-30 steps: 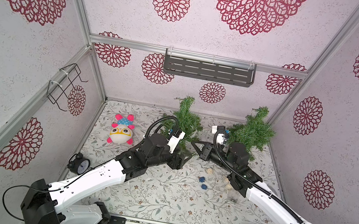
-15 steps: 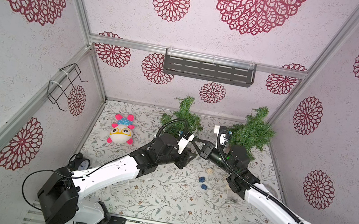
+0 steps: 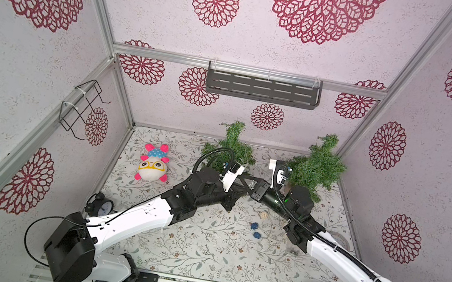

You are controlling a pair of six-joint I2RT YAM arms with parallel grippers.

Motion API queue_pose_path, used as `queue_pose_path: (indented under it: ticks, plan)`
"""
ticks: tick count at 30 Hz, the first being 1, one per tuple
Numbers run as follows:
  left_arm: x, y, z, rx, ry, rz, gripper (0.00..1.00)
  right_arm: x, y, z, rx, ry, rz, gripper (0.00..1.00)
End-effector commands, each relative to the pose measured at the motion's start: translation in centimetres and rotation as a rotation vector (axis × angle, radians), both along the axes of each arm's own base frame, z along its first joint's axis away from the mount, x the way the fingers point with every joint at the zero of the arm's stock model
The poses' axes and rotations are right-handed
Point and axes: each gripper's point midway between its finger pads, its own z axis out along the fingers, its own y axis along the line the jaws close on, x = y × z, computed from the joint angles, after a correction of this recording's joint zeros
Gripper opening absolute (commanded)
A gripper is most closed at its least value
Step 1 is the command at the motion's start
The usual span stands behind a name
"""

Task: Wrap string light around the christmas tree
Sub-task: Wrap the light string around the Christmas tree.

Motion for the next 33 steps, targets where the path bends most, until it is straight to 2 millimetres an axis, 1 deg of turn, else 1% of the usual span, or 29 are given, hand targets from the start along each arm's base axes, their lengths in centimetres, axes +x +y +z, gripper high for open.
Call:
queue_pose_path:
  ticks: [1,3,4,6,9,11,12,14,15,16,18,19,21,23,25,26,27,29,31,32,33]
  plan:
    - [-1.1,1.4,-0.6,0.019,0.024,0.019,0.38,0.1,0.0,2.2,0.044,-0.059,-0.012,0.02]
    - [-1.6,2.4,-1.7,0.032,0.041,0.038,0.42,0.3,0.1,2.5,0.042,-0.065,-0.016,0.02]
    - [-1.7,2.7,-1.9,0.034,0.034,0.047,0.45,0.4,0.2,2.5,0.041,-0.062,-0.014,0.02]
    - [-1.5,3.2,-1.5,0.038,0.012,0.070,0.51,0.5,0.5,2.0,0.033,-0.054,-0.004,0.03]
    - [-1.0,2.6,0.3,0.051,-0.044,0.047,0.54,0.7,0.8,1.1,0.022,-0.027,0.001,0.03]
    - [-0.9,1.7,0.8,0.058,-0.062,0.010,0.55,0.7,0.9,1.1,0.027,-0.024,0.005,0.04]
    - [-0.7,1.2,0.7,0.068,-0.067,-0.006,0.55,0.8,0.9,1.2,0.028,-0.024,0.003,0.04]
    - [-0.2,0.9,0.4,0.095,-0.073,-0.008,0.52,0.7,0.8,1.1,0.030,-0.021,-0.002,0.04]
    - [0.0,0.6,0.3,0.115,-0.075,-0.014,0.48,0.7,0.9,1.1,0.033,-0.017,0.001,0.04]
    - [0.1,0.4,0.2,0.129,-0.075,-0.025,0.45,0.7,0.9,1.1,0.035,-0.015,0.003,0.04]
    - [0.1,0.2,-0.1,0.157,-0.068,-0.045,0.42,0.6,0.9,1.0,0.040,-0.012,0.007,0.04]
    - [0.0,0.1,-0.3,0.167,-0.063,-0.051,0.43,0.5,0.9,1.1,0.047,-0.016,0.008,0.04]
    - [-0.1,0.4,-1.0,0.183,-0.046,-0.045,0.47,0.6,0.9,1.3,0.053,-0.017,0.005,0.04]
    - [-0.2,1.0,-1.6,0.196,-0.048,-0.032,0.48,0.6,0.9,1.5,0.061,-0.023,0.005,0.04]
    - [-0.2,1.4,-1.9,0.191,-0.059,-0.015,0.41,0.6,1.1,1.4,0.061,-0.021,0.013,0.05]
    - [-0.1,1.4,-1.6,0.183,-0.064,-0.008,0.34,0.6,1.2,1.4,0.059,-0.018,0.018,0.05]
    - [-0.1,1.4,-1.3,0.171,-0.068,-0.006,0.29,0.6,1.3,1.2,0.056,-0.016,0.021,0.05]
    - [-0.1,1.3,-0.7,0.149,-0.072,0.002,0.27,0.7,1.4,0.9,0.054,-0.008,0.023,0.07]
    - [0.0,1.5,-0.7,0.141,-0.076,0.013,0.24,0.6,1.4,0.8,0.053,-0.008,0.025,0.10]
    - [0.1,1.6,-0.7,0.141,-0.073,0.023,0.21,0.6,1.3,0.9,0.053,-0.010,0.025,0.15]
    - [0.0,1.8,-0.8,0.146,-0.067,0.028,0.17,0.4,1.3,0.9,0.051,-0.012,0.030,0.24]
